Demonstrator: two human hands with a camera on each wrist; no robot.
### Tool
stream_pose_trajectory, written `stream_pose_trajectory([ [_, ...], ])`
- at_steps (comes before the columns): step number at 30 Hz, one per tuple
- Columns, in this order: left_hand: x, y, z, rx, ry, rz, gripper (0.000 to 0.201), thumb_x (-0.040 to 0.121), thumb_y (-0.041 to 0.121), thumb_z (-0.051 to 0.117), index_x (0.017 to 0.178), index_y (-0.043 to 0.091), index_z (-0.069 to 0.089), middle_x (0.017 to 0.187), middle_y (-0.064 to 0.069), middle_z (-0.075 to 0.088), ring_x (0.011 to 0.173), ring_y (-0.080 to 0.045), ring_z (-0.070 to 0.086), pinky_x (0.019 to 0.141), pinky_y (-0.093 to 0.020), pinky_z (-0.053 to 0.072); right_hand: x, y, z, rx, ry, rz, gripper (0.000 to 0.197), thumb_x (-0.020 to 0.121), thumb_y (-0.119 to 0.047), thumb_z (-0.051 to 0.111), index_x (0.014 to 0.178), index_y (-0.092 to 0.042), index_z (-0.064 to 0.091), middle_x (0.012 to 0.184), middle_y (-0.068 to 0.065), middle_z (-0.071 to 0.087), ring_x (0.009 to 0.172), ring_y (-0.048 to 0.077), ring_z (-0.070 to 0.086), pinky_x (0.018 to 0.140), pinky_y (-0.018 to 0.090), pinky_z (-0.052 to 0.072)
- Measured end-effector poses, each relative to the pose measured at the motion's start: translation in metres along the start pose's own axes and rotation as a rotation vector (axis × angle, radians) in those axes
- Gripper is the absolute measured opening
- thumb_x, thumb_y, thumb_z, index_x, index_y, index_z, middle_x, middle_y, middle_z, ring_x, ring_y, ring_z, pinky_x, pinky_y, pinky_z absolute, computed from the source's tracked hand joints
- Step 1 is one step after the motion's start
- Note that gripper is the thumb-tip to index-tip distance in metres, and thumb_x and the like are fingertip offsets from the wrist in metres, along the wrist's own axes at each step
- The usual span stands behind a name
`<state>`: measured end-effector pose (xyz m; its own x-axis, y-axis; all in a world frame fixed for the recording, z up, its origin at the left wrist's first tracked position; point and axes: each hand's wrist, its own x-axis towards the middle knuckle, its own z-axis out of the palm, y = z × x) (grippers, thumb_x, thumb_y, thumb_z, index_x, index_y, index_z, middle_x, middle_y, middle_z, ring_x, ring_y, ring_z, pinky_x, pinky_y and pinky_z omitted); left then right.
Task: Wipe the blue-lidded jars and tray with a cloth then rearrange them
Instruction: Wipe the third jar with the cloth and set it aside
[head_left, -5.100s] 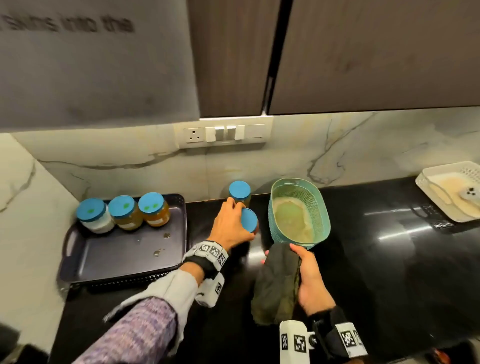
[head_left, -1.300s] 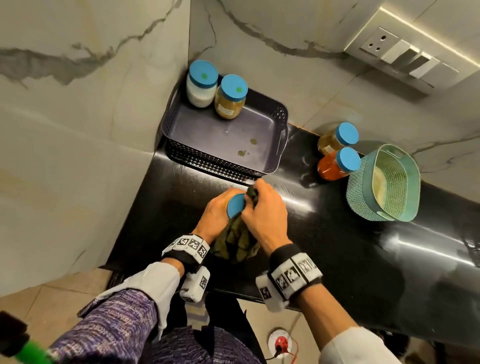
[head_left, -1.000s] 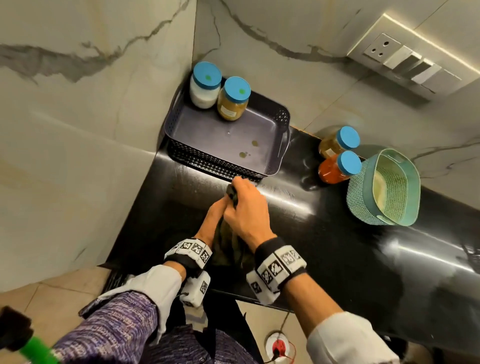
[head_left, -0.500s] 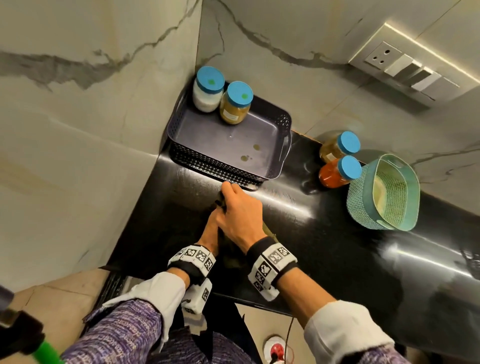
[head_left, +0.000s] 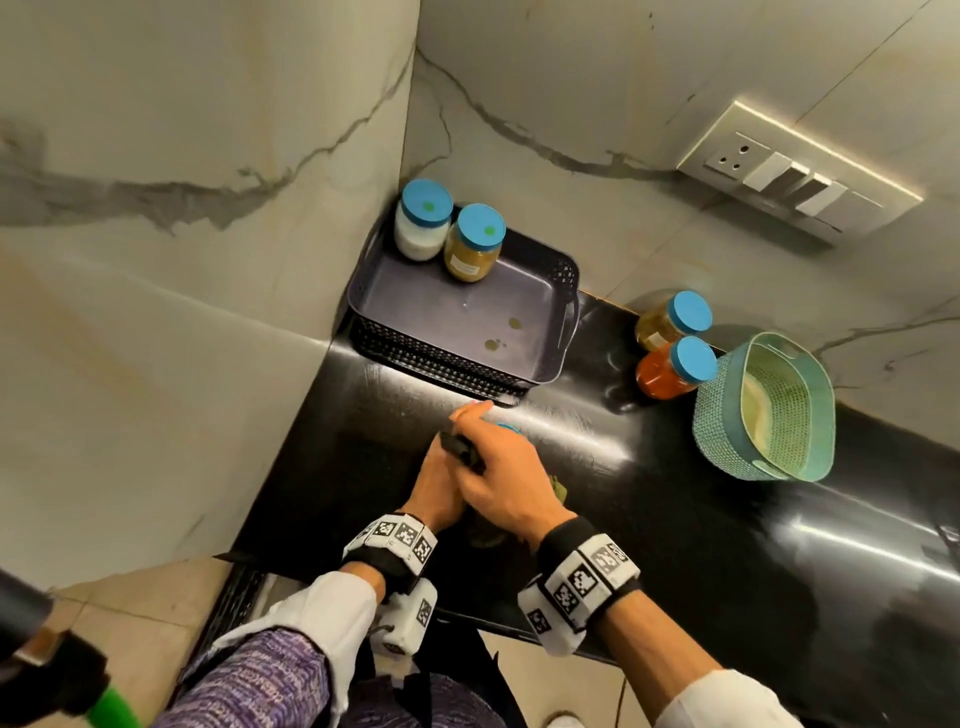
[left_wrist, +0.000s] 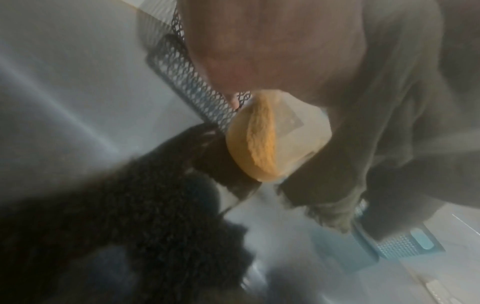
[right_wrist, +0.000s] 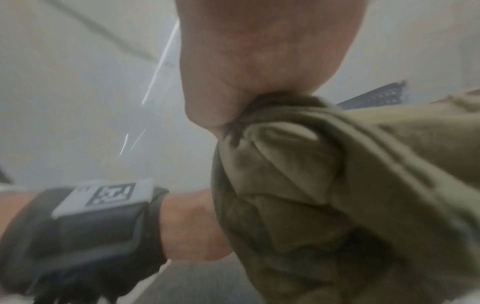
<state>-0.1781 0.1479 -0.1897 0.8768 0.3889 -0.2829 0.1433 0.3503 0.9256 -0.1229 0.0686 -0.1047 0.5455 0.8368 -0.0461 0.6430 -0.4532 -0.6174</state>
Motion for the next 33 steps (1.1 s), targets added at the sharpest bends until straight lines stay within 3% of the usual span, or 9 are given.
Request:
stream_pose_trajectory([
  [3,0.003,0.010,-0.012,0.510,-0.008,0.233,0.057,0.104,0.032,0.051,0.156,0.010,0.043,0.158,-0.009,0.050,0.148,-0.016,0.048,0.124,-0.044,0.038,0.000,0.008,-0.010,0.172,0.210,0.173,0.018,0.093,-0.023,0.070,0.089,-0.025,0.053,0.072,-0.009,0.058,0.068,0.016,0.055,0.066,0.046,0.049],
  [7,-0.014,0.024,-0.025,0.878,-0.104,0.299,0.093,0.089,0.055,0.061,0.164,0.012,0.027,0.170,-0.006,0.029,0.159,-0.018,0.024,0.129,-0.040,0.020,0.003,0.003,-0.028,0.314,0.373,0.208,0.024,0.093,-0.028,0.071,0.082,-0.016,0.053,0.067,-0.005,0.053,0.064,0.017,0.049,0.065,0.048,0.048],
  [13,-0.026,0.071,0.000,0.296,-0.010,0.032,0.046,0.115,0.044,0.026,0.101,0.013,0.057,0.087,-0.010,0.067,0.073,-0.010,0.069,0.065,-0.025,0.059,0.009,-0.050,-0.028,0.152,0.373,0.043,0.020,0.090,-0.028,0.061,0.081,-0.017,0.047,0.071,-0.006,0.052,0.065,0.019,0.048,0.058,0.038,0.042],
  [16,-0.028,0.087,-0.006,0.032,-0.151,-0.142,0.007,0.107,0.034,0.056,0.112,0.034,0.061,0.109,0.003,0.067,0.098,0.000,0.063,0.089,-0.018,0.054,0.009,-0.061,-0.031,0.086,0.386,-0.012,0.018,0.088,-0.025,0.064,0.083,-0.020,0.047,0.073,-0.007,0.051,0.065,0.017,0.047,0.058,0.033,0.039],
  [18,-0.013,0.076,-0.005,0.011,-0.193,-0.175,0.058,0.105,0.004,0.058,0.111,0.062,0.055,0.108,0.034,0.061,0.096,0.021,0.059,0.103,-0.011,0.045,0.006,-0.068,-0.028,-0.028,0.339,-0.090,0.021,0.086,-0.021,0.072,0.086,-0.018,0.051,0.076,-0.002,0.057,0.066,0.020,0.050,0.059,0.033,0.040],
  [21,-0.013,0.073,-0.003,-0.039,-0.145,-0.049,0.027,0.115,0.028,0.039,0.129,0.017,0.059,0.109,-0.002,0.067,0.096,-0.008,0.069,0.099,-0.035,0.054,0.010,-0.054,-0.021,0.026,0.378,0.020,0.025,0.085,-0.018,0.073,0.083,-0.022,0.049,0.072,-0.007,0.054,0.064,0.019,0.048,0.059,0.033,0.038],
  [23,-0.016,0.077,-0.002,0.473,-0.054,0.143,0.042,0.108,0.031,0.053,0.137,0.001,0.055,0.110,-0.007,0.066,0.102,-0.024,0.067,0.092,-0.040,0.057,0.020,-0.033,-0.020,0.156,0.430,0.189,0.028,0.089,-0.018,0.070,0.079,-0.023,0.044,0.066,-0.008,0.050,0.062,0.017,0.045,0.059,0.035,0.035],
  [27,-0.020,0.062,-0.012,0.964,-0.289,0.451,0.076,0.087,0.039,0.063,0.157,0.017,0.043,0.157,-0.005,0.048,0.149,-0.023,0.041,0.122,-0.047,0.031,0.034,-0.003,-0.024,-0.041,0.351,0.373,0.025,0.091,-0.023,0.067,0.081,-0.020,0.044,0.072,-0.002,0.060,0.072,0.031,0.056,0.062,0.034,0.032],
  [33,-0.006,0.039,-0.010,0.678,-0.170,0.260,0.078,0.072,0.025,0.077,0.145,0.030,0.048,0.139,0.009,0.060,0.128,-0.003,0.056,0.107,-0.018,0.045,0.016,0.016,-0.018,-0.240,0.223,0.327,0.021,0.086,-0.025,0.066,0.083,-0.020,0.045,0.081,0.007,0.066,0.077,0.039,0.063,0.059,0.036,0.032],
])
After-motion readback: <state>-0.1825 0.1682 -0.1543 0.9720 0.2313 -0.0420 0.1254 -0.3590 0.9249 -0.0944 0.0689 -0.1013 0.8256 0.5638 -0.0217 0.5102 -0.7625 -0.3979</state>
